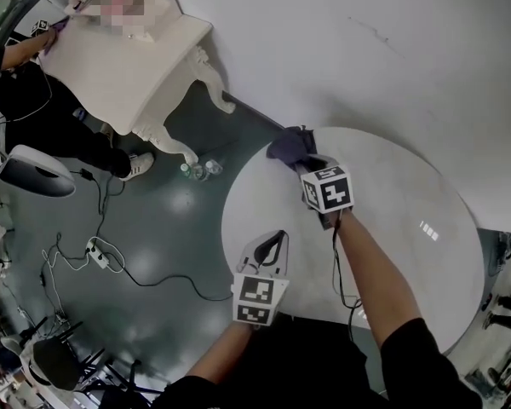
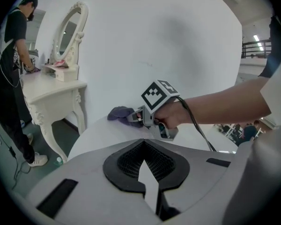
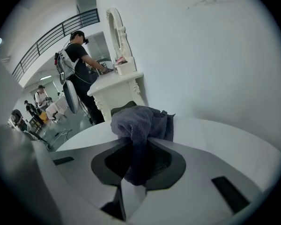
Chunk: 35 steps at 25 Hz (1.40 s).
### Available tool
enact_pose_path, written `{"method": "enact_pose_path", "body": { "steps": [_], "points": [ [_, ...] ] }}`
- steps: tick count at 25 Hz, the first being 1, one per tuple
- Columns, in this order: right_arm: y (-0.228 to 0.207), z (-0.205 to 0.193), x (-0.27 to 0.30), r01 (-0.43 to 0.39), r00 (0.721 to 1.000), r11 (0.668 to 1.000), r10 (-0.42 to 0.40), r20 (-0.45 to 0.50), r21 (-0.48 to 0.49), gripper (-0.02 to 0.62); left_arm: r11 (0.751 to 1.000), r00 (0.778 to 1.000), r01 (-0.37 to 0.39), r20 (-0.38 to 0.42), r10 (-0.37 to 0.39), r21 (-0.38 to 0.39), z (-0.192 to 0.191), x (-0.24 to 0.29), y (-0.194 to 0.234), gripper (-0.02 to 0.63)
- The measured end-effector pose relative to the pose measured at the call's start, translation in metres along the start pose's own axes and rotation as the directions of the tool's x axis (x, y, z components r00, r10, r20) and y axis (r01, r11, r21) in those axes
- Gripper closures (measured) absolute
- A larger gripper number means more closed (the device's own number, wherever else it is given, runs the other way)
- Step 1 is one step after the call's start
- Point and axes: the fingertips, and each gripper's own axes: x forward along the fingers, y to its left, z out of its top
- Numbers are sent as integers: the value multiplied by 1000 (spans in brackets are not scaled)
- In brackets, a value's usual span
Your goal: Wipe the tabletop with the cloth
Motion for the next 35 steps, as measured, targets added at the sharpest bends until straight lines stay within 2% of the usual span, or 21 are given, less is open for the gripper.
{"method": "enact_pose_path", "body": {
  "steps": [4,8,14,20,28,35],
  "points": [
    [-26,-10,-17,64,997,997,-63,44,-38,535,999,1000,30,-5,-30,21,-1,9,-21,600],
    [-64,-30,-43,93,994,995,-95,57,36,535,996,997,79,-14,-79,48,-2,22,-56,600],
    [-106,-63,-82,135,988,989,-139,64,60,535,980,985,165,-74,-157,115,-20,32,-113,600],
    [-143,-97,-119,192,978,978,-198,66,83,535,965,972,211,-135,-190,157,-42,34,-152,600],
    [-186,-143,-164,246,963,960,-258,78,137,535,928,949,289,-197,-246,234,-59,38,-210,600],
    [-228,-178,-206,303,944,935,-322,80,185,535,909,942,302,-236,-238,289,-67,36,-236,600]
  ]
}}
